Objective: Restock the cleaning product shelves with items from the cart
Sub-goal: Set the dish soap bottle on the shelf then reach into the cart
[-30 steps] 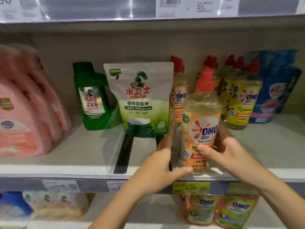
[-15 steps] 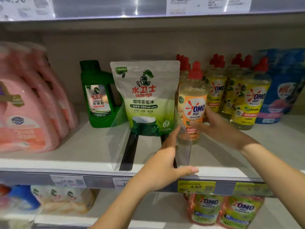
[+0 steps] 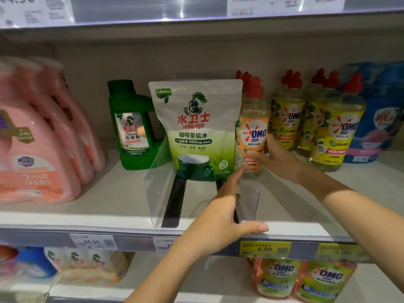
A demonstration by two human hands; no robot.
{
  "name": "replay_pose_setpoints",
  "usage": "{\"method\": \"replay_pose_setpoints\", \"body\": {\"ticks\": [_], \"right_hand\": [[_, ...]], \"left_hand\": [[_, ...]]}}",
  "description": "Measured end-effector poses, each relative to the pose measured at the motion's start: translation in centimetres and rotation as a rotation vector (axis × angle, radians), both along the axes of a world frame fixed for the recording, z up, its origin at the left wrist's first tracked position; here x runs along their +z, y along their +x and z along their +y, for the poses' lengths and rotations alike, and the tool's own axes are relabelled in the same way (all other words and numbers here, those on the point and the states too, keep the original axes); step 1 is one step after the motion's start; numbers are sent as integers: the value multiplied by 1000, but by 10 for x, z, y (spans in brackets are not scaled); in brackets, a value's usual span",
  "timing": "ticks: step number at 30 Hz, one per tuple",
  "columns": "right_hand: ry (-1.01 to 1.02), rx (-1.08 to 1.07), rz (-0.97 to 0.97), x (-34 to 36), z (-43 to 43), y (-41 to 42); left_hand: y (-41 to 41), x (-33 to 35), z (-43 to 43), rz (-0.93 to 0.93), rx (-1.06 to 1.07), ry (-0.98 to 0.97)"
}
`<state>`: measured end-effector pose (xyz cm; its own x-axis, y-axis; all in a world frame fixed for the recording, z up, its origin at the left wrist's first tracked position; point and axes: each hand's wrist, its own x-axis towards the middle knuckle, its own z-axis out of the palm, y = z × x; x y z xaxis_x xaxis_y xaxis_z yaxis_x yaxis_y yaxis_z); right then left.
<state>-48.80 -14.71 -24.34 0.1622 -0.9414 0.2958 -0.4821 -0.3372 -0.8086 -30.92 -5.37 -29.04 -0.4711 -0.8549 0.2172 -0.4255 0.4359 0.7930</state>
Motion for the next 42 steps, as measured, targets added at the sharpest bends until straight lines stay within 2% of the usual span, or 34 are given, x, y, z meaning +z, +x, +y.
{"method": "replay_pose_setpoints", "body": {"ticks": [3,6,11,13,15,18,20,22,28,35,42], "right_hand": [[64,-18,-54,-6,2,0],[188,-56,-201,-13,13,-3],[78,-320,-343,2,61,4],[-7,-285,-496,11,92,6],[-53,-205,-570,17,124,9],[-37,-48,-635,19,164,17],[4,44,-670,16,186,26],[53,133,-687,9,206,38],[213,364,-567,-36,249,98],[547,659,-402,-100,295,213],[813,928,-89,-185,358,347]], "left_hand": [[1,2,-1,-9,-11,0],[-1,5,3,-30,7,-48],[-5,11,11,124,155,-203],[-3,10,16,225,209,-329],[-2,9,24,291,244,-471],[0,10,45,268,273,-673],[3,10,65,260,274,-705],[10,4,91,280,309,-681],[62,-46,182,322,544,-468],[167,-112,286,137,946,-334],[259,-181,430,15,1369,4]]}}
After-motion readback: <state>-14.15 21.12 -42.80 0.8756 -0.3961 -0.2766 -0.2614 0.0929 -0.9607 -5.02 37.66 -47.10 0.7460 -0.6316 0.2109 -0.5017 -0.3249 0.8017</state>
